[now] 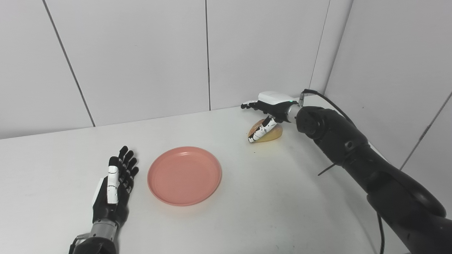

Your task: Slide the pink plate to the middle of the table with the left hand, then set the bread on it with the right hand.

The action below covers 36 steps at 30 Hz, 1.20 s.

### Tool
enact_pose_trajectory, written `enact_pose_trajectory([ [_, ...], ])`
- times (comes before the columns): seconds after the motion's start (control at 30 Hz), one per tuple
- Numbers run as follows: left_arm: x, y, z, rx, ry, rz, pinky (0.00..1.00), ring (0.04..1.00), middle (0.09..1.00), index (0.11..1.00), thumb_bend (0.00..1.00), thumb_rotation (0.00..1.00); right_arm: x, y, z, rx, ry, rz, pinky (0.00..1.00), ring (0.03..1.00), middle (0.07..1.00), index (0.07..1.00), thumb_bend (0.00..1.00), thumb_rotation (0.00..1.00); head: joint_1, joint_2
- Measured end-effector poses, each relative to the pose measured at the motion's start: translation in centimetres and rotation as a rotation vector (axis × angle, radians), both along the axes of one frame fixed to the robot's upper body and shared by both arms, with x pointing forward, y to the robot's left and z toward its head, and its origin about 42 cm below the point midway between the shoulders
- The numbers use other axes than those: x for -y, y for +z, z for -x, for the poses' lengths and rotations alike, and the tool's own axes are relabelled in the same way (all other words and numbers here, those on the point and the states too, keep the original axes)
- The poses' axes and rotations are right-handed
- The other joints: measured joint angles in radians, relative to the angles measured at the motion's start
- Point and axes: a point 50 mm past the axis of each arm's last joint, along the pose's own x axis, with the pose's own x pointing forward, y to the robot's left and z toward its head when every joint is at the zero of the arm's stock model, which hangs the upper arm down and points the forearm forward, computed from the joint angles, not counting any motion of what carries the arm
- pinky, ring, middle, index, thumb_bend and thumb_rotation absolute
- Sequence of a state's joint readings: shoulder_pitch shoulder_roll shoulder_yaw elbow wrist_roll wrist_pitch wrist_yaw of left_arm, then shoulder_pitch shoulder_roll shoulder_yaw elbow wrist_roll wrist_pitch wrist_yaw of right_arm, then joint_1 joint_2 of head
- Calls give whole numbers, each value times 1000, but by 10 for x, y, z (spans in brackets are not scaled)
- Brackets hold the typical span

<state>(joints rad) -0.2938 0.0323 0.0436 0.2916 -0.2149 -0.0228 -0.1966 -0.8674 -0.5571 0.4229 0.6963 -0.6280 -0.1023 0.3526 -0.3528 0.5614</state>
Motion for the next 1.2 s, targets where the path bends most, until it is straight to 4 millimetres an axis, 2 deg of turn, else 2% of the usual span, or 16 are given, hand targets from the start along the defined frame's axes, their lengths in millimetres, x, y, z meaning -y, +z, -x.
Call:
enact_pose_trajectory([
  [0.23, 1, 0, 1, 1, -4, -4, 1000, 1000, 1000, 1000, 736, 1000, 4, 0, 1, -17, 30, 53, 751, 846, 882, 879, 971, 344, 3, 0],
  [0.33, 1, 0, 1, 1, -5, -4, 1000, 1000, 1000, 1000, 732, 1000, 3, -1, 2, -17, 53, 65, 712, 819, 862, 865, 963, 309, 3, 2],
  [0.47, 2, 0, 1, 1, -5, -4, 1000, 1000, 1000, 1000, 731, 1000, 5, -5, 2, -29, 64, 103, 713, 823, 857, 862, 932, 294, 3, 3],
  [0.67, 2, 0, 2, 2, -7, -6, 1000, 1000, 1000, 1000, 739, 1000, 9, -7, 3, -38, 57, 127, 650, 764, 823, 834, 892, 219, 5, 3],
  [0.77, 3, 0, 4, 0, -4, -4, 1000, 999, 999, 1000, 740, 1000, 10, -7, 3, -33, 63, 143, 531, 639, 737, 802, 804, 132, 6, 6],
  [0.8, 3, 0, 5, 1, -4, -3, 1000, 999, 999, 1000, 742, 1000, 9, -8, 3, -23, 73, 146, 512, 625, 720, 786, 763, 89, 6, 6],
  [0.93, 3, 0, 7, 2, -5, -8, 1000, 1000, 1000, 1000, 735, 1000, 8, -11, 4, 33, 137, 170, 540, 650, 736, 770, 667, 17, 5, 6],
  [0.97, 4, 0, 7, 2, -5, -8, 1000, 1000, 1000, 1000, 739, 1000, 7, -13, 4, 39, 146, 180, 532, 635, 711, 754, 605, 7, 5, 6],
  [1.03, 4, 0, 7, 2, -5, -8, 1000, 1000, 1000, 1000, 742, 1000, 7, -15, 5, 60, 163, 192, 539, 636, 700, 735, 555, 1, 5, 6],
  [1.07, 4, 0, 7, 2, -5, -8, 1000, 1000, 1000, 1000, 745, 1000, 7, -16, 5, 76, 178, 199, 471, 561, 578, 711, 546, 0, 5, 8],
  [1.1, 4, 0, 7, 2, -5, -8, 1000, 1000, 1000, 1000, 748, 1000, 7, -17, 5, 91, 187, 197, 411, 492, 518, 689, 543, 0, 5, 8],
  [1.2, 4, 0, 7, 2, -7, -11, 1000, 1000, 1000, 1000, 751, 1000, 11, -20, 5, 135, 189, 191, 350, 420, 490, 664, 542, 0, 5, 8],
])
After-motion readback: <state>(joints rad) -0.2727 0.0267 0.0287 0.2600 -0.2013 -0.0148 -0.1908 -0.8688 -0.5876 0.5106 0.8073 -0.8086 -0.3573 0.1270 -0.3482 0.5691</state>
